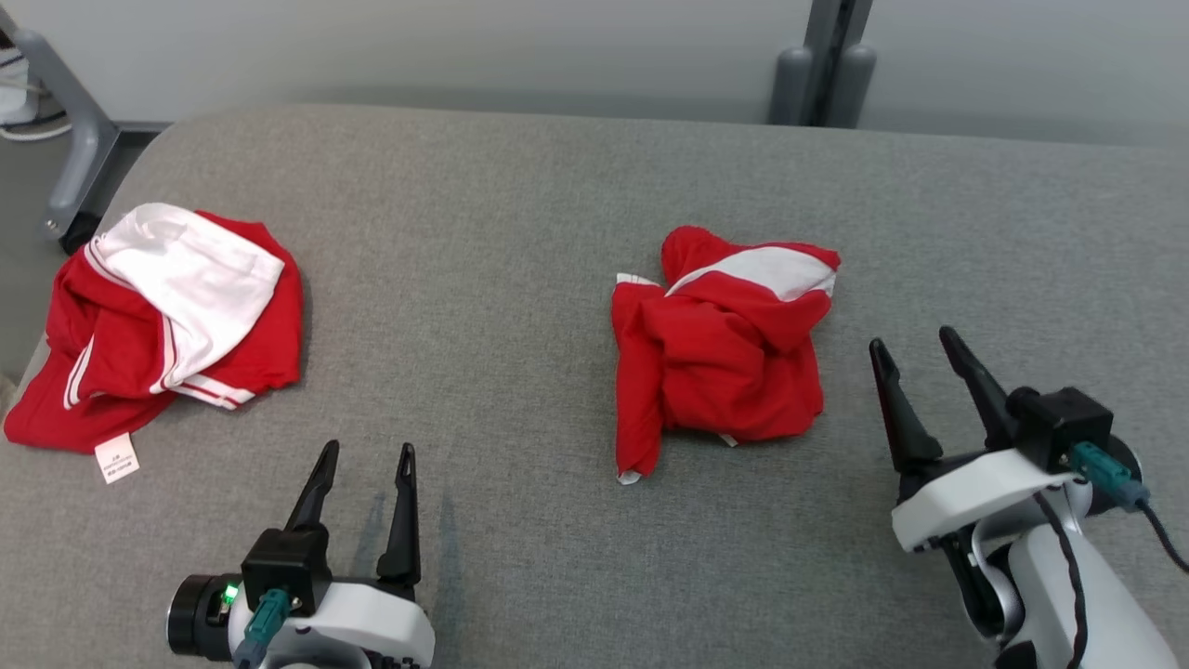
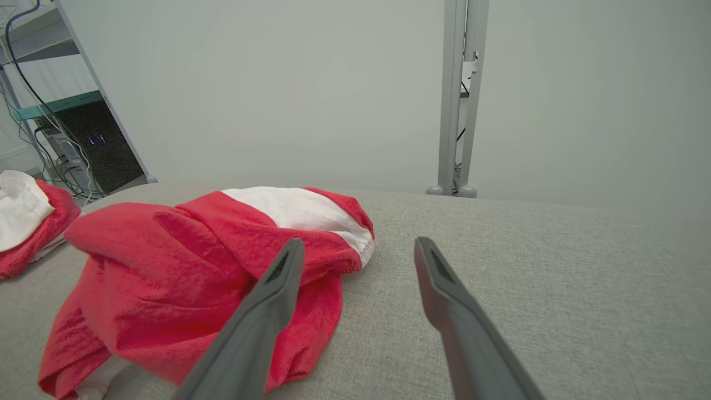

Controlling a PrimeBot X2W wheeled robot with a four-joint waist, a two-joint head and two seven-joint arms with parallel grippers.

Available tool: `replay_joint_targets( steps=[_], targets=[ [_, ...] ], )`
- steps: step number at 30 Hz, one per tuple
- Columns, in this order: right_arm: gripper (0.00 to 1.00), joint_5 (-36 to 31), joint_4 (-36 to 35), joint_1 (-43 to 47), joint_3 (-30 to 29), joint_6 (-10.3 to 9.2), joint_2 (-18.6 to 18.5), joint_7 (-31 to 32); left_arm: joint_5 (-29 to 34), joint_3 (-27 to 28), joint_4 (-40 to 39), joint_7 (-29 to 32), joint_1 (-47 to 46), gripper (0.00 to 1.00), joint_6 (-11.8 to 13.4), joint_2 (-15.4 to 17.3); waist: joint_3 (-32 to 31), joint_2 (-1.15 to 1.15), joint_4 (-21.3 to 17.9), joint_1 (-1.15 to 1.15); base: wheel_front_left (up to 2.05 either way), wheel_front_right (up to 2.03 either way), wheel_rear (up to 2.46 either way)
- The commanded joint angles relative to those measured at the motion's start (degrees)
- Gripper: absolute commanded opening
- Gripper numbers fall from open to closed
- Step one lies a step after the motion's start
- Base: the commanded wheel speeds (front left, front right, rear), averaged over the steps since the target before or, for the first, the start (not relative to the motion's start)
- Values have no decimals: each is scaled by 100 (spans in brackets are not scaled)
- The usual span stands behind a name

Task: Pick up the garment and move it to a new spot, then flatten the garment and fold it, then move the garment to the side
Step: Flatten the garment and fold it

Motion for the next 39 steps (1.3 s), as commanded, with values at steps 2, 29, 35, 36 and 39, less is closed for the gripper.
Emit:
replay_joint_targets(
  steps=[2,29,35,36,39],
  targets=[
    [100,72,202,-355,-34,1,-103,-28,-80,-101,-28,-3,-231,100,59,20,423,0,294,0,0,0,0],
    [0,2550,2518,-2238,1210,1,-515,-13,-233,-475,-43,-3,-668,100,186,20,997,0,747,0,0,0,0],
    [0,2476,2094,-2393,1166,1,-621,-16,-209,-464,-11,-3,-591,100,162,20,791,0,683,0,0,0,0],
    [0,2414,1982,-2443,1146,1,-624,-16,-200,-460,-2,-3,-561,100,158,21,736,0,669,0,0,0,0],
    [0,2232,1643,-2635,1166,1,-551,-16,-188,-452,33,-3,-509,100,139,20,530,0,640,0,0,0,0]
  ],
)
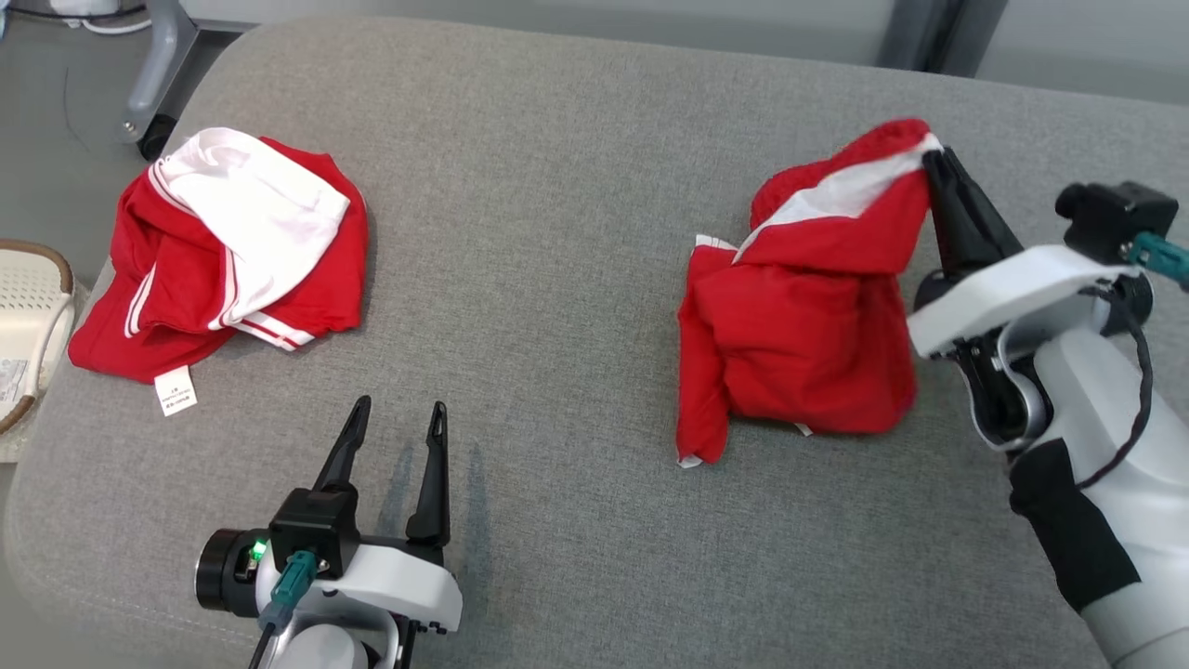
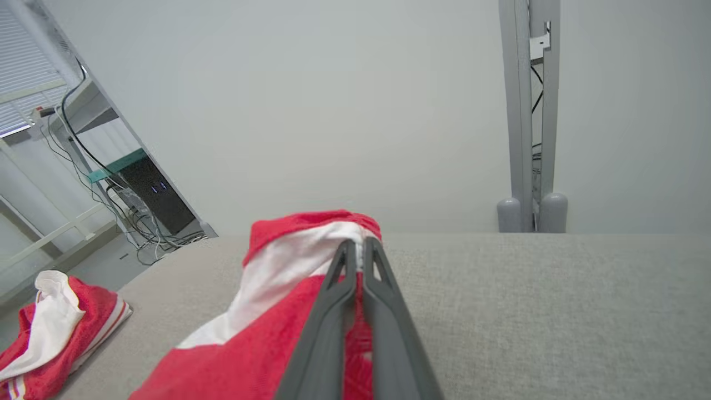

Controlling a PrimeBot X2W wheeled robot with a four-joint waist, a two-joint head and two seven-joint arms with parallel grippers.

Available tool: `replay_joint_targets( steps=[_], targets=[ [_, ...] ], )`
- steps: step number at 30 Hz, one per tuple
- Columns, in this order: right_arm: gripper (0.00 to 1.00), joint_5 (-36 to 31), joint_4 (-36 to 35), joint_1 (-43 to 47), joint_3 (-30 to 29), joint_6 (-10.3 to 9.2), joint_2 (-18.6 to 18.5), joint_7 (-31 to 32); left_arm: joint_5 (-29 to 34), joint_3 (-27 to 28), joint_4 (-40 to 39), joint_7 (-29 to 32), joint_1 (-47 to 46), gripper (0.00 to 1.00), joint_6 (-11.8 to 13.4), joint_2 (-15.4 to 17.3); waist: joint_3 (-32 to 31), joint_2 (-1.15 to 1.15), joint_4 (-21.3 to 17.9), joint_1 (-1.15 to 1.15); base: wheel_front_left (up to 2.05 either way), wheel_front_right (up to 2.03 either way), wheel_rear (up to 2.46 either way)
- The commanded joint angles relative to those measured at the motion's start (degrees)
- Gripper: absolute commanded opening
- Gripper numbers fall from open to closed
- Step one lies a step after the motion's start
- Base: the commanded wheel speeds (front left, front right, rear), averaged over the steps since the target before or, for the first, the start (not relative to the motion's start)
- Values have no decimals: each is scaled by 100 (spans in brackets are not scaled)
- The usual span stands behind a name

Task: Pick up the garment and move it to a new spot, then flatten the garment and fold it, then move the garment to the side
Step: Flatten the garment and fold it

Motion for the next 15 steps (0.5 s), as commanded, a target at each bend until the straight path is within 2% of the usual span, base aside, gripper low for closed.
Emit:
replay_joint_targets(
  steps=[1,8,13,15],
  targets=[
    [0,-134,-230,-241,26,1,68,-5,28,16,44,-3,66,100,-26,20,-233,0,-35,0,0,0,0],
    [0,-367,-1088,-921,121,1,515,-8,-10,-42,159,-3,287,100,-73,21,-774,0,-4,0,0,0,0],
    [0,-378,-1783,-1025,110,1,718,-8,36,23,208,-3,446,100,-60,22,-1051,0,-31,0,0,0,0],
    [0,-458,-2035,-894,324,1,747,-7,58,94,192,-3,511,100,-58,22,-1121,0,-86,0,0,0,0]
  ],
)
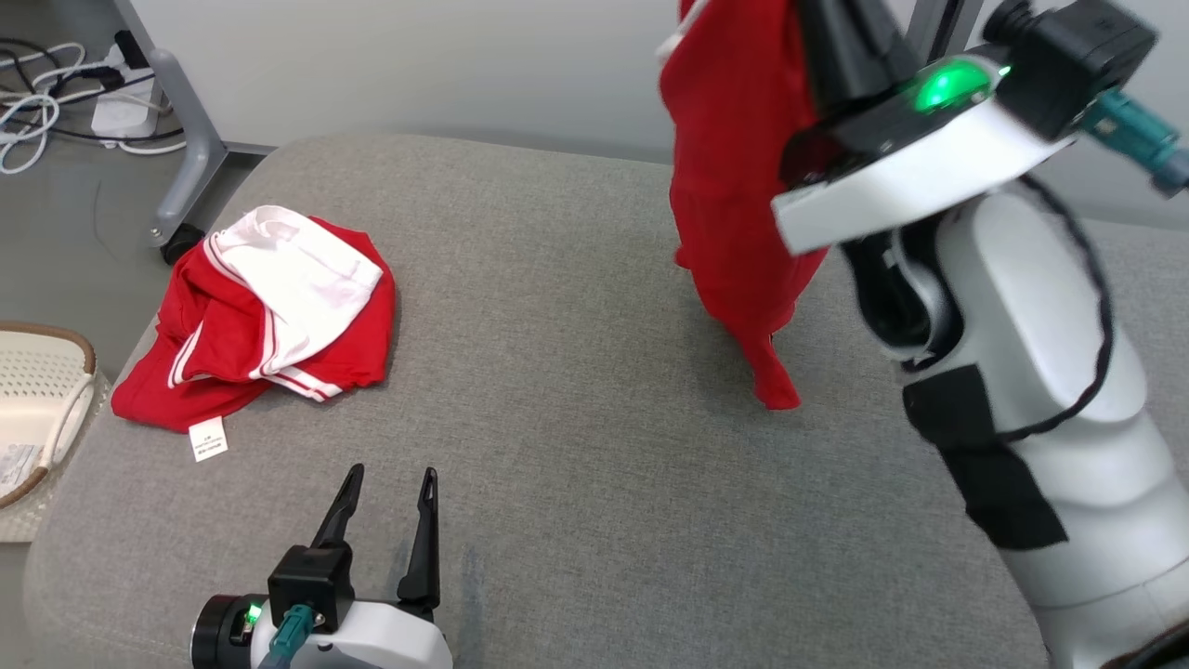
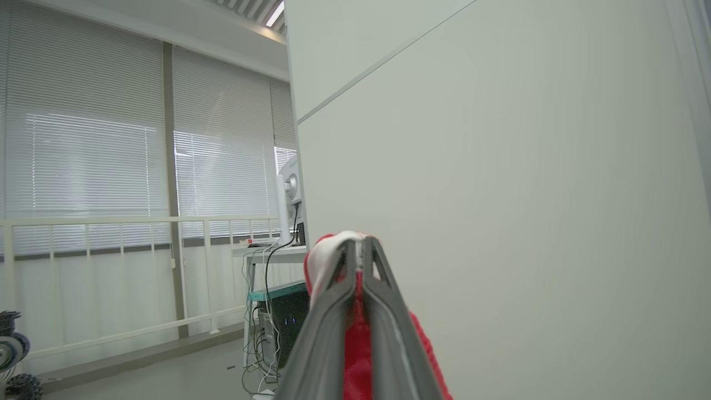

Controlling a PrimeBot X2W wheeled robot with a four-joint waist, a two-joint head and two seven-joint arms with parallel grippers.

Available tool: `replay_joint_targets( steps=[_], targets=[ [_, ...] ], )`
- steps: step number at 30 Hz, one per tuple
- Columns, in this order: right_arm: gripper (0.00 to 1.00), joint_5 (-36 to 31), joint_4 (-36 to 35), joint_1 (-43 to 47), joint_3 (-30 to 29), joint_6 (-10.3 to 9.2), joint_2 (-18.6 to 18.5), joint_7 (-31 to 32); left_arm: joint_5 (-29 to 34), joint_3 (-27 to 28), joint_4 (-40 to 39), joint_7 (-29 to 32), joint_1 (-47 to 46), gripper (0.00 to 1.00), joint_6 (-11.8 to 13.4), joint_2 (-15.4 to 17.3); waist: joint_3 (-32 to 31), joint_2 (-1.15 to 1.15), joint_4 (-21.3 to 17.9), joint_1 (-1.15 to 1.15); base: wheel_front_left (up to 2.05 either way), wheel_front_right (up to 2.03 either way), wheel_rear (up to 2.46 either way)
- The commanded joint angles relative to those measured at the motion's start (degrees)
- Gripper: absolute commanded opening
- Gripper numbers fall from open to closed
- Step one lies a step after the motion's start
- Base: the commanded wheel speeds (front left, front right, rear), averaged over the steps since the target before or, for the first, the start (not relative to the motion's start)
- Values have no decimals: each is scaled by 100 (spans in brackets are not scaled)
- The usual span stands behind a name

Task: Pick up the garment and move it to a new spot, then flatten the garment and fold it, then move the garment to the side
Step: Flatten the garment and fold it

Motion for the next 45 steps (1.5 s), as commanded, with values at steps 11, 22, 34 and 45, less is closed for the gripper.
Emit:
replay_joint_targets(
  steps=[11,22,34,45],
  targets=[
    [0,-48,229,2416,319,1,-945,-7,4,79,-45,-3,46,100,-84,20,1,0,-550,0,0,0,0],
    [41,-604,875,3813,-1002,1,-870,-11,96,131,3,-3,-70,100,-152,20,27,0,-974,0,0,0,0],
    [100,-1405,624,4182,-2164,1,-275,-11,25,56,54,-3,3,100,-216,18,-162,0,-1370,0,0,0,0],
    [100,-1637,459,4246,-2361,1,-92,-10,-455,-382,466,-4,-521,100,-337,23,157,0,-1830,0,0,0,0]
  ],
)
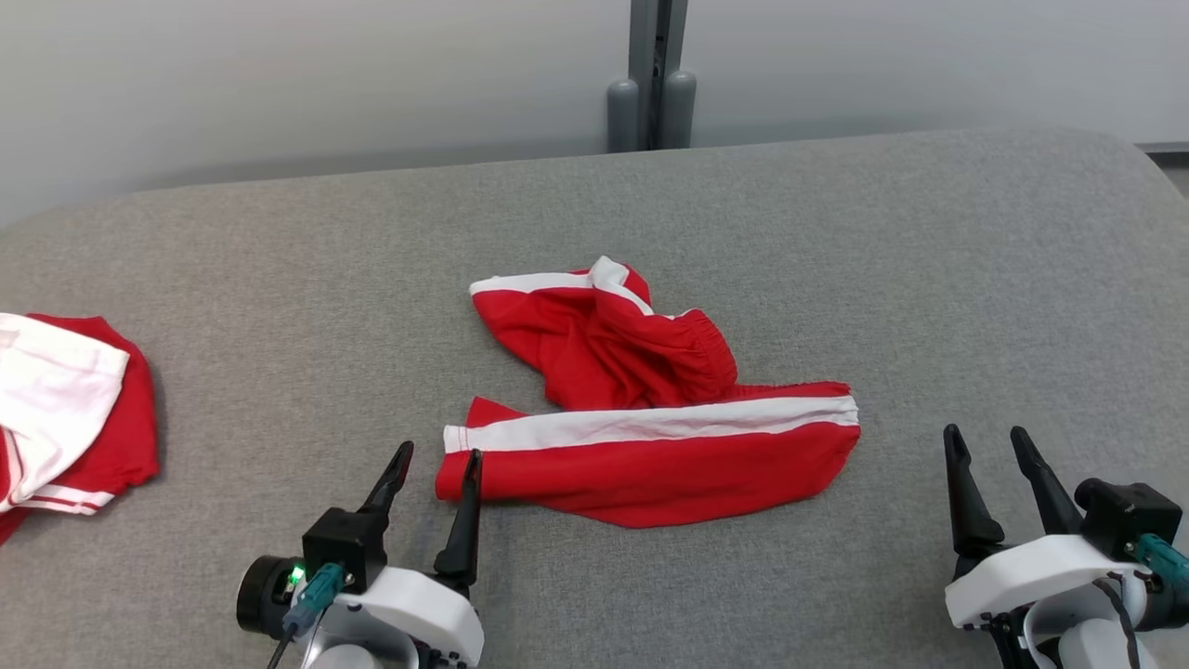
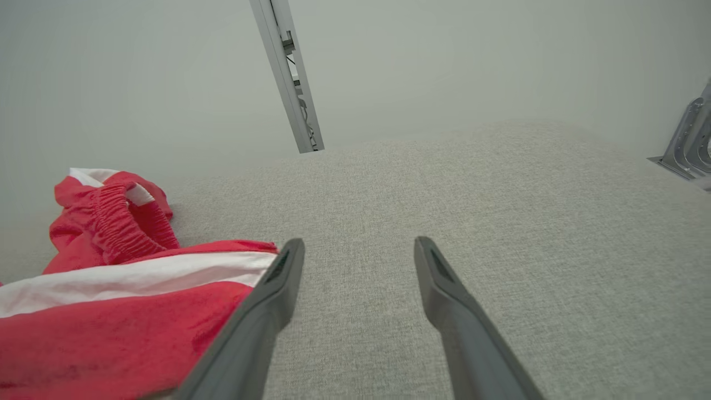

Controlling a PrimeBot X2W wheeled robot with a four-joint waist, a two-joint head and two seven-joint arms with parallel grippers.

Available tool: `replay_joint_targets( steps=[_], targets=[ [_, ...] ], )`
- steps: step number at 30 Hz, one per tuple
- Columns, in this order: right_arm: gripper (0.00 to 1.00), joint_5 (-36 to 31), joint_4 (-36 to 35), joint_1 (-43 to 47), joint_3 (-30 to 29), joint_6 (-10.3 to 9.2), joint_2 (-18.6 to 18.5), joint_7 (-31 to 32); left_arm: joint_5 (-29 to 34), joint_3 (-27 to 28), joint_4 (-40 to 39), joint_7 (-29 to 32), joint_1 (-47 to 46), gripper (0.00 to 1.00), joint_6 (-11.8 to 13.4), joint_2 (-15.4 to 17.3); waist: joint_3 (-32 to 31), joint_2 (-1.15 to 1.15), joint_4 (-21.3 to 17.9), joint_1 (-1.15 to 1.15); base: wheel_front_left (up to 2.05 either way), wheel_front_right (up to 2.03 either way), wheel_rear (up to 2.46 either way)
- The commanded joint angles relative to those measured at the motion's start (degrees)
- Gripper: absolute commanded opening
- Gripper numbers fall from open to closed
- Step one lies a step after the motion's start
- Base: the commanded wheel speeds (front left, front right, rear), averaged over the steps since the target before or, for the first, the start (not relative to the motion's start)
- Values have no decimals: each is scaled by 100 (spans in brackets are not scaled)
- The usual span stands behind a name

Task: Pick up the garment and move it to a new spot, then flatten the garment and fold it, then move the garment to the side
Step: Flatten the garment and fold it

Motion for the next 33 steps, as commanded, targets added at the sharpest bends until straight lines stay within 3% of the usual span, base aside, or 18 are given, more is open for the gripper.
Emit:
replay_joint_targets(
  steps=[1,8,13,14,15,16,33],
  targets=[
    [100,-28,-25,-32,-14,1,-3,-11,-25,-13,39,-3,-158,100,-8,27,105,0,-106,0,0,0,0],
    [100,-41,-65,-167,-1,1,26,-11,-368,-90,761,-3,-496,100,241,29,290,0,-305,0,0,0,0],
    [100,-56,-70,-209,-54,1,48,-11,-548,-285,1468,-3,-757,100,245,30,350,0,-353,0,0,0,0],
    [100,-57,-70,-206,-66,1,52,-11,-552,-318,1552,-3,-781,75,225,28,351,0,-351,0,0,0,0],
    [100,-57,-68,-207,-75,1,54,-11,-597,-329,1589,-3,-805,22,212,29,349,0,-347,0,0,0,0],
    [100,-60,-67,-207,-80,1,55,-11,-601,-348,1616,-3,-821,0,214,28,345,0,-342,0,0,0,0],
    [100,-40,7,160,-81,1,50,-11,-125,479,1317,-3,178,0,306,27,-287,0,-71,0,0,0,0]
  ],
)
